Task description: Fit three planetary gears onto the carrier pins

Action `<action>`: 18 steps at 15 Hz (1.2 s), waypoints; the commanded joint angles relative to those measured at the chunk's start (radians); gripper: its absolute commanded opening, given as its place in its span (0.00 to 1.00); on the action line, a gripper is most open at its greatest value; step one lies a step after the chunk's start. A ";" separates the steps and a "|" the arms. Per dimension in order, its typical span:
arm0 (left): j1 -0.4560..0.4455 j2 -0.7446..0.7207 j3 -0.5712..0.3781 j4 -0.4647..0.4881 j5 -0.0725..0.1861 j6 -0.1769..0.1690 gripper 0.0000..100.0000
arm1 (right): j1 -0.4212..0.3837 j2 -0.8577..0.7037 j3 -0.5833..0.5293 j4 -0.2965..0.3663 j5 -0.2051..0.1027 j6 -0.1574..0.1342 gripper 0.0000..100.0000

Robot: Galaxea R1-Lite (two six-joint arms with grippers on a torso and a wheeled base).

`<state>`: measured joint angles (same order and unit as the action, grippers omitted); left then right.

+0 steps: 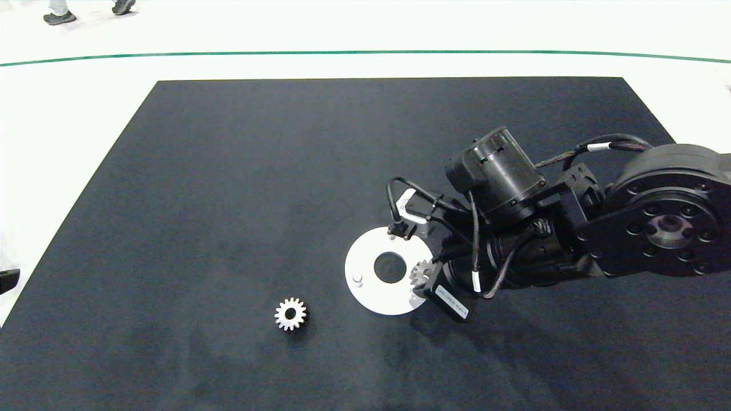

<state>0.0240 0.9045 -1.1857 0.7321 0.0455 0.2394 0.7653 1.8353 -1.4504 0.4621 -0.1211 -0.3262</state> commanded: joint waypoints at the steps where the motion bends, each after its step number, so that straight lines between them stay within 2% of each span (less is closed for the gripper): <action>1: 0.001 -0.013 0.000 0.004 0.000 0.003 1.00 | 0.000 0.012 -0.002 0.003 -0.003 -0.002 0.25; 6: 0.001 -0.016 0.000 0.004 0.000 0.003 1.00 | 0.002 0.019 -0.002 -0.005 -0.002 -0.002 0.25; 12: 0.001 -0.015 0.000 0.004 0.000 0.003 1.00 | 0.002 0.021 -0.002 -0.010 -0.017 -0.005 0.25; 13: 0.001 -0.015 0.002 0.004 0.000 0.003 1.00 | 0.003 0.019 -0.001 -0.010 -0.017 -0.005 1.00; 18: 0.001 -0.016 0.002 0.004 0.000 0.003 1.00 | 0.003 0.001 0.024 -0.005 -0.019 -0.013 1.00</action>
<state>0.0240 0.8885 -1.1849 0.7321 0.0455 0.2413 0.7683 1.8453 -1.4302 0.4540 -0.1385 -0.3357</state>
